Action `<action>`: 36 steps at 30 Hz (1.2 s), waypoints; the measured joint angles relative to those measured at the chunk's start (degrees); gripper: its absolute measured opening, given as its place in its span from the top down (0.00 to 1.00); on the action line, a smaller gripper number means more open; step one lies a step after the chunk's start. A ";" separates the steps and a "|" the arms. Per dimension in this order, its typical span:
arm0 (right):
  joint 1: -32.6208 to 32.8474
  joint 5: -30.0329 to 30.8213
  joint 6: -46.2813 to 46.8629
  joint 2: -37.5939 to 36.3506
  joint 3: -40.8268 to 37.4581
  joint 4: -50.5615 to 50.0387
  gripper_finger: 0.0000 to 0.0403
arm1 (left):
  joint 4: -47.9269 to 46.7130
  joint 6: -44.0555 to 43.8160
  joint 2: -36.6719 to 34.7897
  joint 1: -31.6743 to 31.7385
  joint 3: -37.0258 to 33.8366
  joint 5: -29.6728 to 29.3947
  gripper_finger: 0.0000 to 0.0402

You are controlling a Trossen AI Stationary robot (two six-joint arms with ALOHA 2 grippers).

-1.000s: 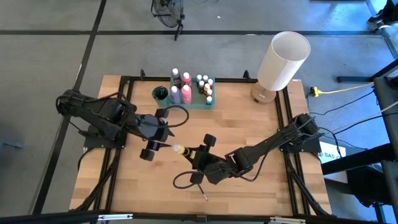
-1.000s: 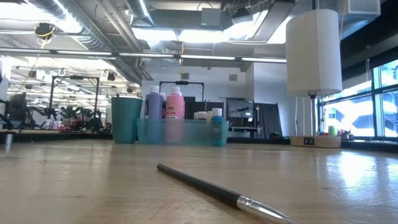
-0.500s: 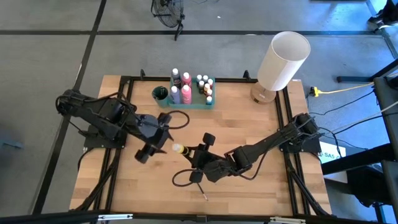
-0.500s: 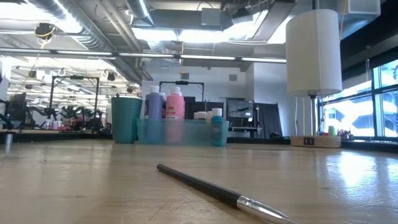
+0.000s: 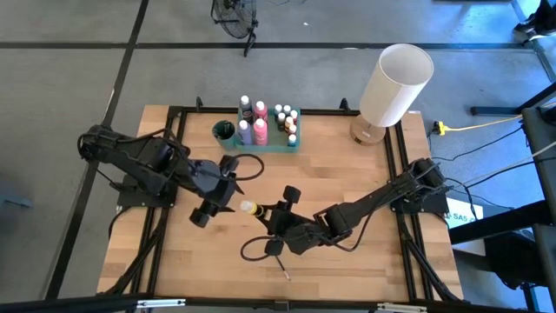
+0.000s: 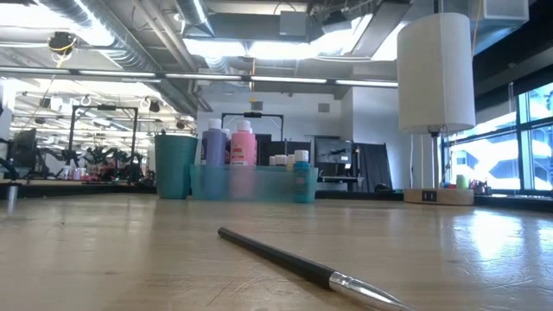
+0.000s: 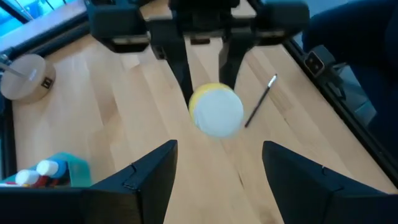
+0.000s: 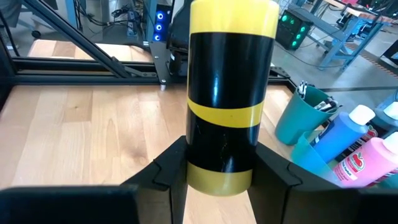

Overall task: Pick & Place Paint Supplies
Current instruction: Put the small yellow paint bottle into the green bin

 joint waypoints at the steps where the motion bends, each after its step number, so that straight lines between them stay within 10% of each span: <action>1: 0.00 0.00 0.00 0.00 0.00 0.07 0.68 | 0.68 0.10 0.00 0.00 0.00 -0.02 0.42; 36: -0.39 -0.90 0.00 -0.02 0.00 0.62 0.68 | 4.98 3.98 3.89 -0.39 0.00 0.52 0.42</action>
